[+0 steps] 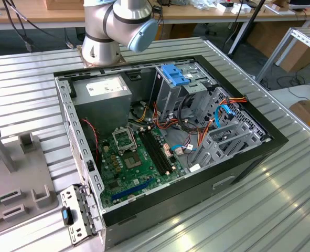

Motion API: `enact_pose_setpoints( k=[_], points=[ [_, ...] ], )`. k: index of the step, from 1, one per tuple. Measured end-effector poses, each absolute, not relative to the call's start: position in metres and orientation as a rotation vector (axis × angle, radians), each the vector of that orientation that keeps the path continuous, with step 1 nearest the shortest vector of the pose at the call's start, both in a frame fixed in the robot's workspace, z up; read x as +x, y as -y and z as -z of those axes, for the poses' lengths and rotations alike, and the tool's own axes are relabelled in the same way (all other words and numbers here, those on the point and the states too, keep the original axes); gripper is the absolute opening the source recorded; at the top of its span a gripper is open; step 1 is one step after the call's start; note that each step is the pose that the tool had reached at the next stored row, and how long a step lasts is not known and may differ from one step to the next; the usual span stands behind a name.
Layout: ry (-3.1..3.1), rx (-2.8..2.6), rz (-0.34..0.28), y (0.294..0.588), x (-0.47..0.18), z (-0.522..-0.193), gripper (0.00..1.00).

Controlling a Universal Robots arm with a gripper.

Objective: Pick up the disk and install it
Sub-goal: 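Pick up the disk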

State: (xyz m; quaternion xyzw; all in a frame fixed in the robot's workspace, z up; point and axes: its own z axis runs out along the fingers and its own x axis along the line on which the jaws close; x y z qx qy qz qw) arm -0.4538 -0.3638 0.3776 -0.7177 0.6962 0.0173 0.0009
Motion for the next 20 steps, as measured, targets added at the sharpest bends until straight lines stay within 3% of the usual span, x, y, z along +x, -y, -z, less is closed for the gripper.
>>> enact_pose_setpoints(
  k=[13,15,16,19,20],
  points=[
    [-2.133,-2.296,-0.044,0.3635,-0.4561,-0.3676,0.11],
    [-2.132,-2.297,-0.044,0.3635,-0.4561,-0.3675,0.30],
    [-2.132,-2.297,-0.044,0.3635,-0.4561,-0.3674,0.30],
    [-2.131,-2.298,-0.044,0.3635,-0.4561,-0.3672,0.48],
    [-2.131,-2.298,-0.044,0.3635,-0.4561,-0.3672,0.48]
  ],
)
